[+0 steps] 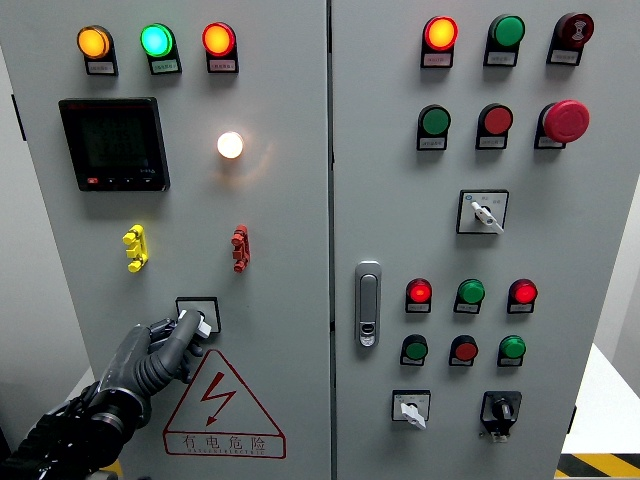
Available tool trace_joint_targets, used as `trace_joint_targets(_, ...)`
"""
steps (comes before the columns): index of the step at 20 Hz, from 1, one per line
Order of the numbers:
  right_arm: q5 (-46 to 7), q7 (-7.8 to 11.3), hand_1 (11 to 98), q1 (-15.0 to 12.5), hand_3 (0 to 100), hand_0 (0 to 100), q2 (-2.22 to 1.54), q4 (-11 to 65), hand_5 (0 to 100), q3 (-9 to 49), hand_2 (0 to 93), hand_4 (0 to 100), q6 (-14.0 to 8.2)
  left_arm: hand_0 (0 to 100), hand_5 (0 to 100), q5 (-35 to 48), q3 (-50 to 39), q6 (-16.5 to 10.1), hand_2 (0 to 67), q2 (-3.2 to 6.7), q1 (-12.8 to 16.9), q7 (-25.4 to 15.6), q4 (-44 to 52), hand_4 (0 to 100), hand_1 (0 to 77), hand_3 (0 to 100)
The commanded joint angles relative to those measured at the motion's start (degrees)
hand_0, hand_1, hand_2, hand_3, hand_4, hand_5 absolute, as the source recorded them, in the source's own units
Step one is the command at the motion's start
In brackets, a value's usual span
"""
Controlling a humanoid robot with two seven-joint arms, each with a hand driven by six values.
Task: Turn on light switch 1
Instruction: 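Hold the turned knob, then open the left hand fingers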
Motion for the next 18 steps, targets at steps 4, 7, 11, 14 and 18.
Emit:
trace_joint_targets(4,0.0,0.00,19.6,0.0,20,0,0.02,0.1,11,0.0,0.0,19,0.0,46,74,0.0,0.0,0.1,55.4,0.00,0.1,-0.1,-0.1,88,31.6,78)
trace_joint_targets(7,0.0,0.00,19.6,0.0,20,0,0.02,0.0,11,0.0,0.0,19,0.0,38,75,0.0,0.0,0.0,55.3,0.00,0.1,-0.1,-0.1,88,33.8,78)
trace_joint_targets(11,0.0,0.00,19.7,0.0,20,0,0.02,0.0,11,0.0,0.0,19,0.0,15,75,-0.1,0.0,0.0,55.3,0.00,0.5,-0.1,-0.2,87,38.7,78)
trace_joint_targets(14,0.0,0.00,19.7,0.0,20,0,-0.07,0.1,11,0.0,0.0,19,0.0,7,75,-0.1,0.0,0.1,55.3,0.00,0.9,-0.1,-0.5,87,39.6,78)
trace_joint_targets(18,0.0,0.00,19.5,0.0,20,0,0.02,0.0,11,0.0,0.0,19,0.0,1,75,-0.2,0.0,0.1,55.3,0.00,1.1,-0.1,-0.7,87,40.2,78)
